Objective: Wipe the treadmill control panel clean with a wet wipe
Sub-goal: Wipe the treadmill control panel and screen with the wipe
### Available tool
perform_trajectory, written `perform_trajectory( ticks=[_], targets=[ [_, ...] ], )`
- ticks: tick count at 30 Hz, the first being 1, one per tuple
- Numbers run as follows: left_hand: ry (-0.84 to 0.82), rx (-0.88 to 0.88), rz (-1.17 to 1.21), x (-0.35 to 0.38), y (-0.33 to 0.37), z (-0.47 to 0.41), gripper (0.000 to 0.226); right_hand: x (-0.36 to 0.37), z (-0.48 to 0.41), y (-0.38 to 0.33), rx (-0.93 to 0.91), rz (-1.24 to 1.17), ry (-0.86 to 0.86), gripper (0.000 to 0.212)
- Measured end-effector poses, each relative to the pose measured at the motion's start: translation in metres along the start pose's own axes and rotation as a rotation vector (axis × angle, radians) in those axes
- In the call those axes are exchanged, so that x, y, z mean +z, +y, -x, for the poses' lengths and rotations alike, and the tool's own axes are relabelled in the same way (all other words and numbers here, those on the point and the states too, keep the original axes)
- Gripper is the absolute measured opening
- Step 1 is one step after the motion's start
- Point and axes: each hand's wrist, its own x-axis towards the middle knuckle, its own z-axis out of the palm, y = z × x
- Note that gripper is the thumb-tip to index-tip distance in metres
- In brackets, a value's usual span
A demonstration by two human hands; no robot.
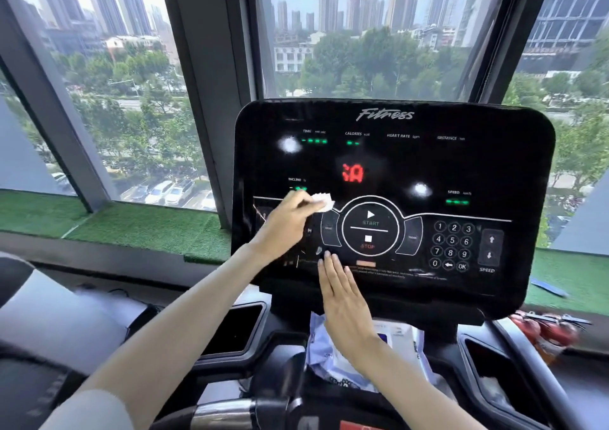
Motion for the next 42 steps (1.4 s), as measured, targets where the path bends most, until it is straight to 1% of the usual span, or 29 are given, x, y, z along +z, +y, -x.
perform_trajectory(
  ticks=[1, 4, 5, 6, 9, 10, 11, 12, 14, 15, 16, 18, 19, 20, 21, 23, 24, 25, 28, 29, 30, 31, 33, 34, 35, 36, 39, 40, 42],
  targets=[
    [0.075, -0.104, 0.016, -0.008, -0.011, -0.001, 0.044, 0.002, 0.000, -0.001, 0.010, -0.002, 0.004, 0.099],
    [0.383, -0.566, 0.110, -0.022, -0.031, 0.002, 0.047, 0.010, 0.001, -0.006, 0.060, -0.018, 0.031, 0.093],
    [0.410, -0.613, 0.111, -0.019, -0.028, 0.006, 0.048, 0.013, 0.003, -0.007, 0.072, -0.011, 0.031, 0.092],
    [0.368, -0.567, 0.071, -0.013, -0.021, 0.013, 0.049, 0.016, 0.004, -0.007, 0.074, 0.007, 0.027, 0.090],
    [0.093, -0.194, 0.007, 0.000, -0.010, 0.041, 0.046, 0.023, 0.006, -0.007, 0.050, 0.080, 0.028, 0.082],
    [0.048, -0.133, -0.004, -0.004, -0.015, 0.043, 0.044, 0.025, 0.006, -0.006, 0.048, 0.086, 0.040, 0.078],
    [0.070, -0.146, -0.010, -0.009, -0.025, 0.042, 0.042, 0.026, 0.005, -0.006, 0.047, 0.088, 0.045, 0.076],
    [0.152, -0.233, 0.006, -0.013, -0.034, 0.039, 0.040, 0.027, 0.005, -0.006, 0.041, 0.096, 0.045, 0.074],
    [0.329, -0.497, 0.046, -0.017, -0.038, 0.035, 0.043, 0.027, 0.007, -0.006, 0.018, 0.125, 0.044, 0.071],
    [0.335, -0.533, 0.039, -0.014, -0.032, 0.035, 0.047, 0.027, 0.008, -0.005, 0.009, 0.131, 0.040, 0.069],
    [0.277, -0.465, 0.006, -0.008, -0.024, 0.038, 0.049, 0.026, 0.009, -0.005, 0.003, 0.136, 0.036, 0.068],
    [0.077, -0.162, -0.046, 0.005, -0.014, 0.053, 0.047, 0.026, 0.009, -0.005, -0.005, 0.152, 0.033, 0.067],
    [0.003, -0.066, -0.034, 0.004, -0.016, 0.058, 0.045, 0.026, 0.009, -0.005, -0.006, 0.156, 0.030, 0.067],
    [-0.021, -0.068, -0.018, -0.001, -0.023, 0.058, 0.043, 0.026, 0.009, -0.005, -0.004, 0.155, 0.030, 0.067],
    [0.035, -0.150, -0.001, -0.003, -0.031, 0.055, 0.042, 0.027, 0.009, -0.005, -0.003, 0.152, 0.034, 0.067],
    [0.286, -0.450, 0.056, -0.008, -0.035, 0.046, 0.046, 0.027, 0.009, -0.006, -0.006, 0.150, 0.027, 0.067],
    [0.358, -0.561, 0.088, -0.005, -0.032, 0.045, 0.048, 0.026, 0.009, -0.007, -0.009, 0.147, 0.018, 0.068],
    [0.347, -0.553, 0.067, -0.001, -0.025, 0.044, 0.050, 0.025, 0.009, -0.008, -0.010, 0.141, 0.014, 0.070],
    [-0.004, -0.118, -0.048, 0.014, -0.010, 0.060, 0.050, 0.023, 0.010, -0.008, -0.013, 0.133, 0.003, 0.072],
    [-0.068, -0.066, -0.038, 0.009, -0.014, 0.061, 0.049, 0.024, 0.010, -0.007, -0.014, 0.134, 0.013, 0.072],
    [-0.034, -0.089, -0.027, 0.005, -0.021, 0.058, 0.047, 0.024, 0.010, -0.006, -0.017, 0.136, 0.023, 0.071],
    [0.064, -0.180, -0.014, 0.000, -0.028, 0.052, 0.047, 0.026, 0.010, -0.006, -0.017, 0.133, 0.029, 0.070],
    [0.339, -0.501, 0.058, -0.008, -0.033, 0.042, 0.050, 0.027, 0.009, -0.006, -0.004, 0.105, 0.057, 0.069],
    [0.416, -0.615, 0.094, -0.007, -0.029, 0.041, 0.050, 0.026, 0.009, -0.006, 0.000, 0.094, 0.067, 0.069],
    [0.424, -0.644, 0.090, -0.001, -0.022, 0.045, 0.050, 0.025, 0.009, -0.006, -0.002, 0.089, 0.077, 0.068],
    [0.372, -0.591, 0.048, 0.007, -0.014, 0.054, 0.048, 0.024, 0.009, -0.006, -0.008, 0.078, 0.082, 0.068],
    [0.138, -0.261, -0.014, 0.023, 0.006, 0.088, 0.039, 0.023, 0.010, -0.005, -0.021, 0.061, 0.082, 0.068],
    [0.108, -0.234, -0.002, 0.021, 0.003, 0.089, 0.038, 0.021, 0.009, -0.006, -0.017, 0.063, 0.079, 0.068],
    [0.197, -0.326, 0.012, 0.012, -0.012, 0.071, 0.036, 0.018, 0.007, -0.007, 0.009, 0.049, 0.076, 0.067]
  ],
)
